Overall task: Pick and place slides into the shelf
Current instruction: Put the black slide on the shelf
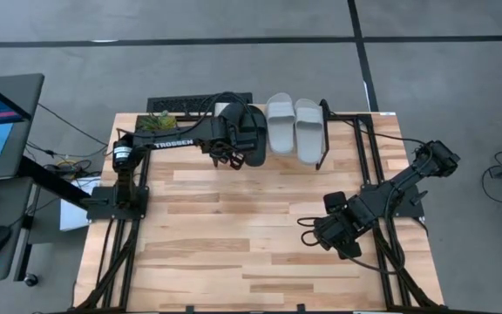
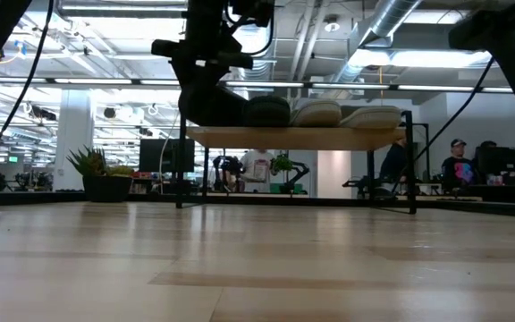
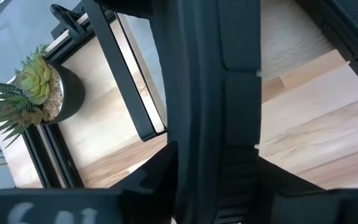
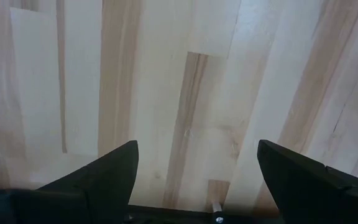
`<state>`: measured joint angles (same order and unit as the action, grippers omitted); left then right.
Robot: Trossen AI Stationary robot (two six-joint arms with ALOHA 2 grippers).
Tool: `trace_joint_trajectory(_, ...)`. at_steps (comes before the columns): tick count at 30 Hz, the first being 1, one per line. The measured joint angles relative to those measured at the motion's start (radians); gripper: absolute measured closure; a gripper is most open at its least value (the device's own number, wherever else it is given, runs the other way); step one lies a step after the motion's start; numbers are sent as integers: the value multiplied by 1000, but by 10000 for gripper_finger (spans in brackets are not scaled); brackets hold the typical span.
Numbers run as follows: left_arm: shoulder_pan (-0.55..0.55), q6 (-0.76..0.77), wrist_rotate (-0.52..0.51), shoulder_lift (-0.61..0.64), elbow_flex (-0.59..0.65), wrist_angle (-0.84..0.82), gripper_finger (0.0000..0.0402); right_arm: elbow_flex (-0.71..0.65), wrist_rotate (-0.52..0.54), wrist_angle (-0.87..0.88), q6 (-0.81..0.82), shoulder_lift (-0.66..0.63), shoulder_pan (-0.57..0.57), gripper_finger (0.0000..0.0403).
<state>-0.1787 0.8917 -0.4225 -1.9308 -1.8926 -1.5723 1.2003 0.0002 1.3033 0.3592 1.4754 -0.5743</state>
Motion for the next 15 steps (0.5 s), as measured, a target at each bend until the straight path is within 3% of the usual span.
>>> trace_joint_trajectory(8,0,1,2,1,-10,1,209,0,0,-3,0,0,0,81)
trace_joint_trajectory(15,0,-29,72,1,-10,70,162,0,0,-3,0,0,0,81)
